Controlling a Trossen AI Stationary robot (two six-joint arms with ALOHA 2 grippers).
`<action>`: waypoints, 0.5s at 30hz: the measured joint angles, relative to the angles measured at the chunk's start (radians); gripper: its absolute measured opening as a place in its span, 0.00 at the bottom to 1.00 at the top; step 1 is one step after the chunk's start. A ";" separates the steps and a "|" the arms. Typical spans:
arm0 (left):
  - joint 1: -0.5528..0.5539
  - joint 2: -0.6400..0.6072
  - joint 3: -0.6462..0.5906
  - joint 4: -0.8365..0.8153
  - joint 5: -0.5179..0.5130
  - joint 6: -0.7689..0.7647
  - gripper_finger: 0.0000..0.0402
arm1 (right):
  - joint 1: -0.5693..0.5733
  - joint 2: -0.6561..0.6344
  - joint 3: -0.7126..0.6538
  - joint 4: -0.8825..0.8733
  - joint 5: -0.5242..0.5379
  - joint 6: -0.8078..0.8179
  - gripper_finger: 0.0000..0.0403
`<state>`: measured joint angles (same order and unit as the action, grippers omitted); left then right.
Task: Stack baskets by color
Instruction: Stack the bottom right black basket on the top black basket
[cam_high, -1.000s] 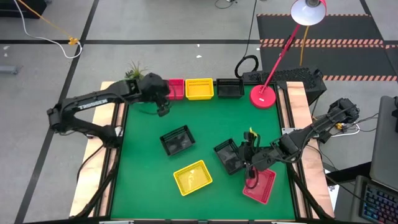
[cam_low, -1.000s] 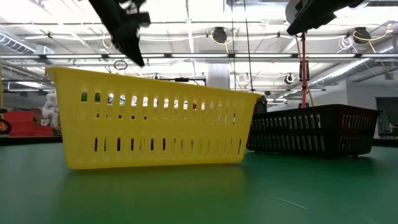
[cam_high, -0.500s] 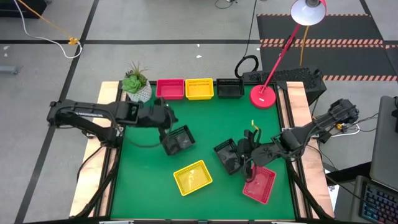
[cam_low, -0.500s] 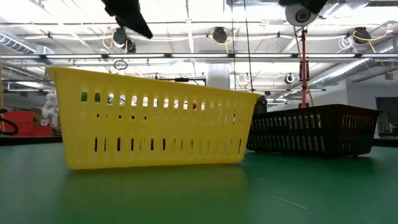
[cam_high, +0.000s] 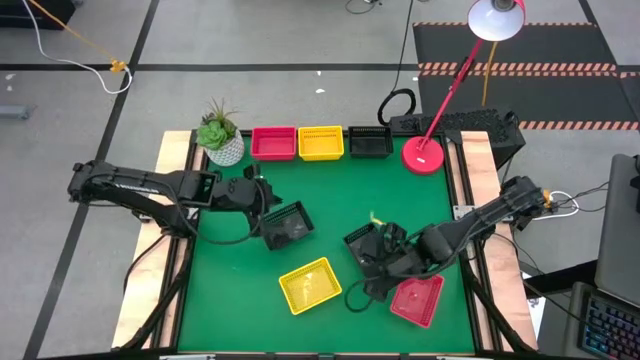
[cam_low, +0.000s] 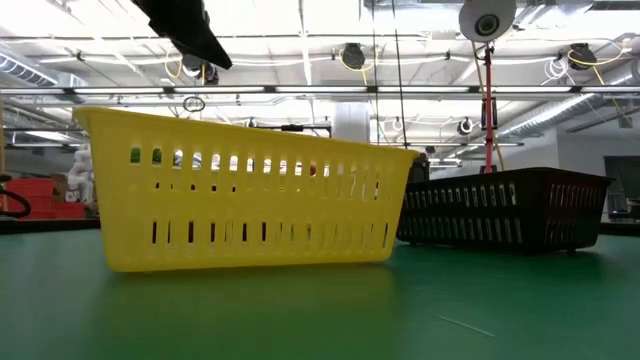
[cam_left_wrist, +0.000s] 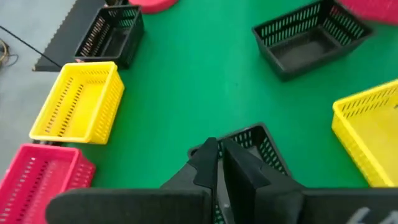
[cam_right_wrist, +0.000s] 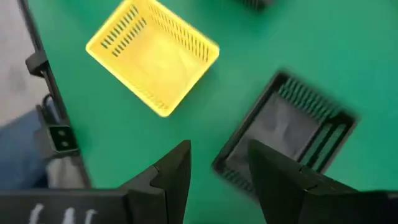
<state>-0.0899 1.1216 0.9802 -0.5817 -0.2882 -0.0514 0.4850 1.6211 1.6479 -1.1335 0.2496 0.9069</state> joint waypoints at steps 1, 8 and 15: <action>-0.004 -0.016 -0.015 0.001 0.000 -0.019 0.06 | -0.004 0.015 0.009 -0.017 -0.021 0.058 0.37; -0.059 -0.094 -0.120 0.100 0.001 -0.101 0.06 | -0.048 0.083 0.016 -0.097 -0.117 0.232 0.37; -0.119 -0.102 -0.171 0.193 0.003 -0.112 0.06 | -0.085 0.158 0.016 -0.087 -0.120 0.233 0.37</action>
<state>-0.2089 1.0195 0.8087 -0.3882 -0.2849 -0.1631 0.4002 1.7790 1.6634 -1.2203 0.1291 1.1400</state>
